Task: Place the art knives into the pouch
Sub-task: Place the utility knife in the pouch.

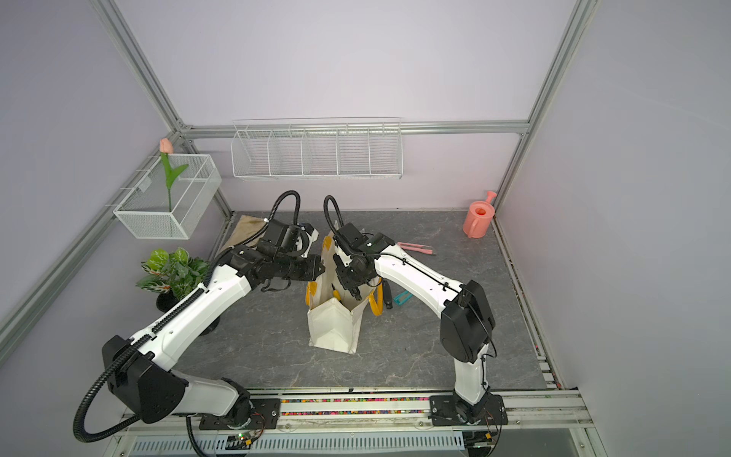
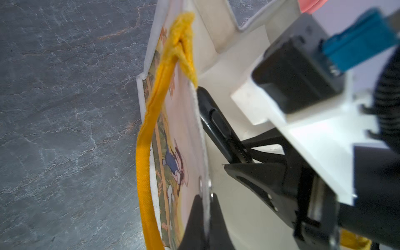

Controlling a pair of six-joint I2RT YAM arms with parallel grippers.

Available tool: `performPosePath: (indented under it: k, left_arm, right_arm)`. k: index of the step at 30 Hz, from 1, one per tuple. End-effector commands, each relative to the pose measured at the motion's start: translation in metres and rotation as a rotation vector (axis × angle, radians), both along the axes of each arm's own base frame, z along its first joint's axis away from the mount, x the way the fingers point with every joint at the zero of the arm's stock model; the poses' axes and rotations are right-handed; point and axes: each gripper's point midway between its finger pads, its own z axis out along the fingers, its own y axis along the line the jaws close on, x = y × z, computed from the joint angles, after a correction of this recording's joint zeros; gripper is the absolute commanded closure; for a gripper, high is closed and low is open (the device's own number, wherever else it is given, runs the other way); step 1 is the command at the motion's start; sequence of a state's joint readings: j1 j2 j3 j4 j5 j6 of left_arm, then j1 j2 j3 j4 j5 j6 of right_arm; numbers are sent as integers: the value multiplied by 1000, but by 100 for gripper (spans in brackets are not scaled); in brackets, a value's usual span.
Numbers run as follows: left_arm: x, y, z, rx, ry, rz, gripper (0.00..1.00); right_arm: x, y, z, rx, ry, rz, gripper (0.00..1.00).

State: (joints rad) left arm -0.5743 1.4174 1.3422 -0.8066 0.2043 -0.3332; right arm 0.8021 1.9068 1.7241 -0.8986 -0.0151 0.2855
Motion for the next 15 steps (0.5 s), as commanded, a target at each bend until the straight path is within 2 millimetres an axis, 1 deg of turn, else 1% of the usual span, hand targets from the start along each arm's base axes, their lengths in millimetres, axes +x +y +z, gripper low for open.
performPosePath:
  k: [1, 4, 6, 9, 12, 15]
  left_arm:
    - [0, 0, 14, -27, -28, 4, 100]
    - [-1, 1, 14, -25, -29, 3, 100]
    - [-2, 1, 15, -24, -30, 1, 100]
    - [-2, 2, 13, -20, -27, 4, 100]
    - [-2, 2, 14, -20, -28, 1, 100]
    - [-2, 2, 13, -20, -27, 2, 100]
  right_arm:
    - [-2, 9, -28, -14, 35, -6, 86]
    - [-4, 14, -38, -17, 54, -1, 79]
    - [-4, 16, -41, -21, 58, 3, 75]
    - [-3, 17, -39, -22, 52, 4, 60]
    - [-1, 15, -25, -15, 21, 5, 50]
    - [2, 12, -1, 1, -21, 2, 43]
